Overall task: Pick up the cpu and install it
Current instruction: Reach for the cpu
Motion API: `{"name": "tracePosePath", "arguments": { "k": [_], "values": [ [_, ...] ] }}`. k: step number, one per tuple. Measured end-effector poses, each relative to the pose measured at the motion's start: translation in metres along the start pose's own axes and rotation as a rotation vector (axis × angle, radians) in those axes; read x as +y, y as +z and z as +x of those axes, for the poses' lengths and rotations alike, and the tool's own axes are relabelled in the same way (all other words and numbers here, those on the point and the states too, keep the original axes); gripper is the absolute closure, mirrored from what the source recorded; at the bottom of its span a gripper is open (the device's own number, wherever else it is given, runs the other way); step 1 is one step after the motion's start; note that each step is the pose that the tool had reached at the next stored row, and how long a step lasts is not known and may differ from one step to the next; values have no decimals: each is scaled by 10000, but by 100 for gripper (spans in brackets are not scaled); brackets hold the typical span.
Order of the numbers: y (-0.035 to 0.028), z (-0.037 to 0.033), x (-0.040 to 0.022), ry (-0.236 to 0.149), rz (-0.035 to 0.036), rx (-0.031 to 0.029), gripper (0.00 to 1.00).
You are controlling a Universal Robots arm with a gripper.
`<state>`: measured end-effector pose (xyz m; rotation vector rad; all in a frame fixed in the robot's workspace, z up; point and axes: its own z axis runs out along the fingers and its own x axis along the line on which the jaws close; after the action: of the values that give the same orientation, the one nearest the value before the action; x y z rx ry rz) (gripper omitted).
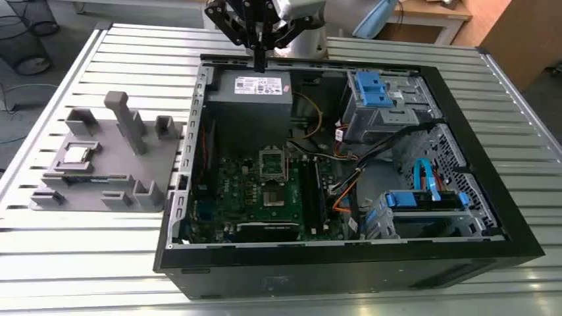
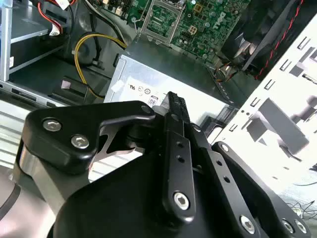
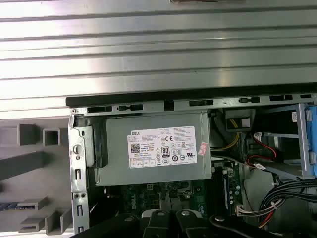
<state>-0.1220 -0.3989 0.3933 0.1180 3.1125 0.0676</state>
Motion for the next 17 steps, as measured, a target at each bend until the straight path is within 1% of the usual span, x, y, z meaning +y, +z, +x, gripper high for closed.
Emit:
{"name": "tracePosePath", "arguments": {
  "k": [11,17],
  "values": [
    [0,1,0,-1,0,0,89],
    [-1,26,-2,0,0,0,89]
  ]
}}
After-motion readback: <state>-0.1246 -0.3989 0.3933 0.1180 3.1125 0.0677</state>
